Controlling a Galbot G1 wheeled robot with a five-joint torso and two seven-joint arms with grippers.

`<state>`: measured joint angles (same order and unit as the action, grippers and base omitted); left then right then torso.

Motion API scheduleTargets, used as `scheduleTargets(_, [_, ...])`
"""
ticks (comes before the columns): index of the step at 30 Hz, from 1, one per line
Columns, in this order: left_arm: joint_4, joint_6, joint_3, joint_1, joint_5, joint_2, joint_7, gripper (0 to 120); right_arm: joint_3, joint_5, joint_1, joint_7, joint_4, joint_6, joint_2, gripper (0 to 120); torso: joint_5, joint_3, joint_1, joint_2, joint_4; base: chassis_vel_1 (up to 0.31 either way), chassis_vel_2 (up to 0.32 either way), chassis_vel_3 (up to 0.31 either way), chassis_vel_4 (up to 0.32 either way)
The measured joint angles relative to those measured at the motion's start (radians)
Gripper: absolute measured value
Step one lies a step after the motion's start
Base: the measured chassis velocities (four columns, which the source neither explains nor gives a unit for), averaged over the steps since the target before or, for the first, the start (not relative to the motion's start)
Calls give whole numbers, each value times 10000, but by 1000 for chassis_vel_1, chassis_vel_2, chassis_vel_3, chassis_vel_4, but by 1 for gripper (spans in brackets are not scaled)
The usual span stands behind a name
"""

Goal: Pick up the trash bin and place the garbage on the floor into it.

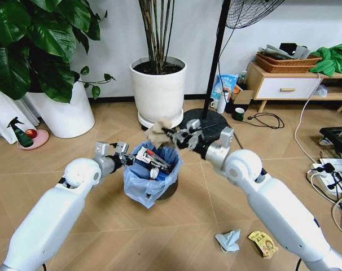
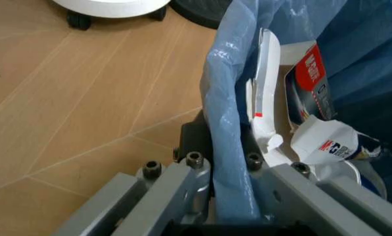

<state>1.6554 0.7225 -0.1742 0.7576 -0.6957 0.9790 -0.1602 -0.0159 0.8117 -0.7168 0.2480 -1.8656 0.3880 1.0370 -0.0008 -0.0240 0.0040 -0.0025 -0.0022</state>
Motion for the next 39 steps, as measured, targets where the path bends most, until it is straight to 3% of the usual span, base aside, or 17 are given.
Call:
scheduleTargets(5, [-34,1,-4,-11,23,79,-2,0,-289,-347,-43,-153,5,46,-109,4,-1,0,0,0,-1,0,0,0,0])
scheduleTargets(13, [20,7,-82,7,52,154,36,0,-676,-906,-14,-314,298,-59,-105,35,-1,1,0,0,-1,0,0,0,0])
scheduleTargets(21, [74,15,-250,112,52,95,46,0,-352,-936,-114,-622,90,-94,-130,62,0,0,0,0,0,0,0,0,0])
scheduleTargets(25, [53,6,-503,266,154,81,-4,0,167,-936,-352,-778,-132,-58,-341,75,1,1,0,0,-1,0,0,0,0])
scheduleTargets(29, [315,-91,-1379,1093,369,-226,-189,0,1174,-1127,-917,-877,-295,10,-794,95,2,2,-1,0,0,0,0,0,0])
scheduleTargets(33, [397,-147,-1718,1426,455,-383,-269,0,1708,-1297,-1485,-883,-405,-15,-1014,100,0,1,-1,0,4,0,0,0,0])
scheduleTargets(39, [536,-232,-2134,1768,464,-609,-391,0,2972,-1969,-3414,-1143,-996,-420,-1416,100,4,2,0,0,3,0,0,0,0])
